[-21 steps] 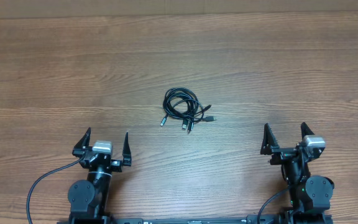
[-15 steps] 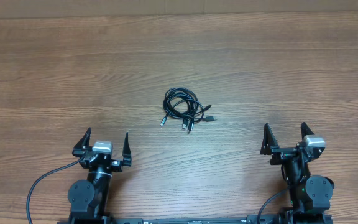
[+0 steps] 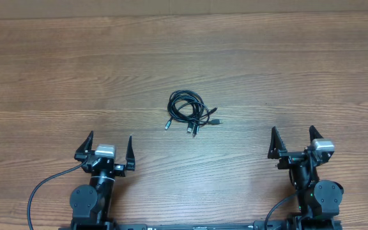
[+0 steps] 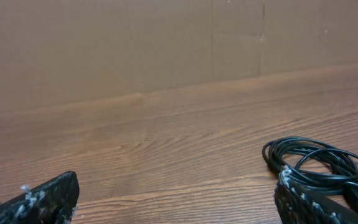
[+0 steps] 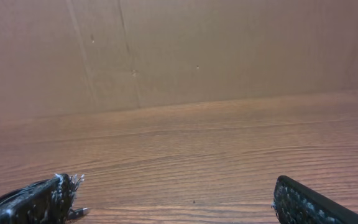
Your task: Untangle cables
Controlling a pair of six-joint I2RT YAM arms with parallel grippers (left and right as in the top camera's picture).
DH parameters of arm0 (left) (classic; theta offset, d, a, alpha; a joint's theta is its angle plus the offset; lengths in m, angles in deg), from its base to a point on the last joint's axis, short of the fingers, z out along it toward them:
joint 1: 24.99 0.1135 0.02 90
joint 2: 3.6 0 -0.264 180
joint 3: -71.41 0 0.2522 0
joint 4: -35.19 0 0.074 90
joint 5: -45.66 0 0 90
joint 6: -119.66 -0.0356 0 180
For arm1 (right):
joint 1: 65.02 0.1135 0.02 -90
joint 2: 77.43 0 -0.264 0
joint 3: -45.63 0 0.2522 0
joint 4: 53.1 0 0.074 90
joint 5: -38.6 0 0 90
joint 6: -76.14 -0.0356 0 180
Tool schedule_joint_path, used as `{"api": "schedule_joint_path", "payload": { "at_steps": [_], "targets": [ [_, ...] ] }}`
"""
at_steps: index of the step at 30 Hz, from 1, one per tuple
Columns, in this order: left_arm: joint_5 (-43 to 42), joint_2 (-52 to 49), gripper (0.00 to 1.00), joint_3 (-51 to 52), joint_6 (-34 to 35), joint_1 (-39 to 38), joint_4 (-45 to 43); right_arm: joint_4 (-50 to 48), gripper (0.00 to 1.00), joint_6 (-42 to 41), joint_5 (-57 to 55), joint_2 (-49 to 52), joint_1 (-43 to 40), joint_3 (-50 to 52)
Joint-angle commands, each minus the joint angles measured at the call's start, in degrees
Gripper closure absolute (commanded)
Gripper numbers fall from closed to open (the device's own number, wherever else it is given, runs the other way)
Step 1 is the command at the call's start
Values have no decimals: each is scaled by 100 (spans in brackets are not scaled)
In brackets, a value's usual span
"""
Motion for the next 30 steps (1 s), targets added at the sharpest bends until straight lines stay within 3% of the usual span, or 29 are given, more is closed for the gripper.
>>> {"api": "schedule_joint_path", "payload": {
  "at_steps": [1,30],
  "targets": [
    [-107,55,0,26,-63,68,2,-39,0,42,31,-46,31,61],
    [-109,52,0,24,-55,68,-4,-37,0,-20,-13,-46,31,59]
  ]
}}
